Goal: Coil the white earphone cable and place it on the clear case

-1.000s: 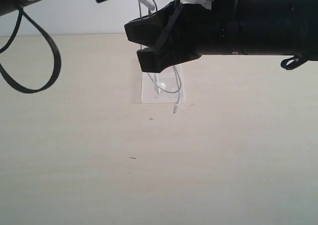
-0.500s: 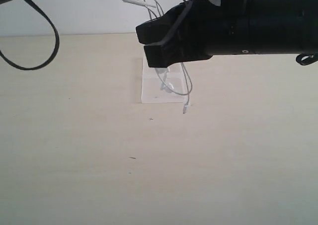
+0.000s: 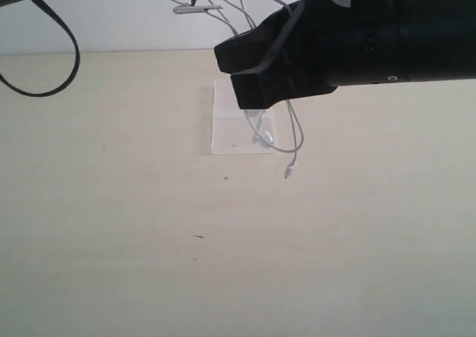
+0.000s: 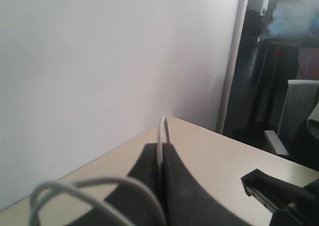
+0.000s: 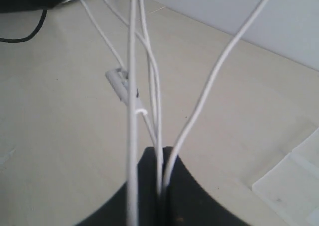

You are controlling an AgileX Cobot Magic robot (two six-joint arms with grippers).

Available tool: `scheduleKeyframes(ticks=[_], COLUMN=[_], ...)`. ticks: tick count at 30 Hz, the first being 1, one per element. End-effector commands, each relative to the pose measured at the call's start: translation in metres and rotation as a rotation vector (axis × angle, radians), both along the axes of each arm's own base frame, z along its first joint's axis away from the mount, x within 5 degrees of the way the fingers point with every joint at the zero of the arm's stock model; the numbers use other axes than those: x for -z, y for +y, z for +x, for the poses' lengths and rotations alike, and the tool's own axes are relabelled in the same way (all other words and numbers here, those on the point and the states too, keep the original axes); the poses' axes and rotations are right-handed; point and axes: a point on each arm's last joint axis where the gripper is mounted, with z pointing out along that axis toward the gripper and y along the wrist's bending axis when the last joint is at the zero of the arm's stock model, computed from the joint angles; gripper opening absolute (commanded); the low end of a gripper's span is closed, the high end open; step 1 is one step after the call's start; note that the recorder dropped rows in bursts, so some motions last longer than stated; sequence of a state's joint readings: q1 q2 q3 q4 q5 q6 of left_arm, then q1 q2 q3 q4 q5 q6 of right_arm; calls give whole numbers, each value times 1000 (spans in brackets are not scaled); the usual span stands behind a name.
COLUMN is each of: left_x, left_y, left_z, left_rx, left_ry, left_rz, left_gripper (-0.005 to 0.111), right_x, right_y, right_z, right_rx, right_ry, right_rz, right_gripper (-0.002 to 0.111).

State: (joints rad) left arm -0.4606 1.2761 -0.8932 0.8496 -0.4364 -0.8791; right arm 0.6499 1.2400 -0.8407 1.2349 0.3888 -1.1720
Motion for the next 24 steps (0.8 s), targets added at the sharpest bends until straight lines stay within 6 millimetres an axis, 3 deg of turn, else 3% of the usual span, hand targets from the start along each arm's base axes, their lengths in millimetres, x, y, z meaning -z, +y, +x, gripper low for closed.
scheduleKeyframes(ticks=[1, 15, 24], left_x=[1, 22, 29], left_y=[0, -1, -1], left_z=[-2, -8, -10], left_rx=[15, 75, 71], left_ry=[41, 119, 178], left_rz=[11, 146, 121], left_gripper=[0, 3, 60], right_x=[-4, -3, -1], right_y=[-5, -12, -13], right_z=[-6, -16, -16], right_rx=[-1, -6, 9], right_ry=[7, 80, 121], right_rz=[-31, -87, -100], right_gripper=[0, 0, 0])
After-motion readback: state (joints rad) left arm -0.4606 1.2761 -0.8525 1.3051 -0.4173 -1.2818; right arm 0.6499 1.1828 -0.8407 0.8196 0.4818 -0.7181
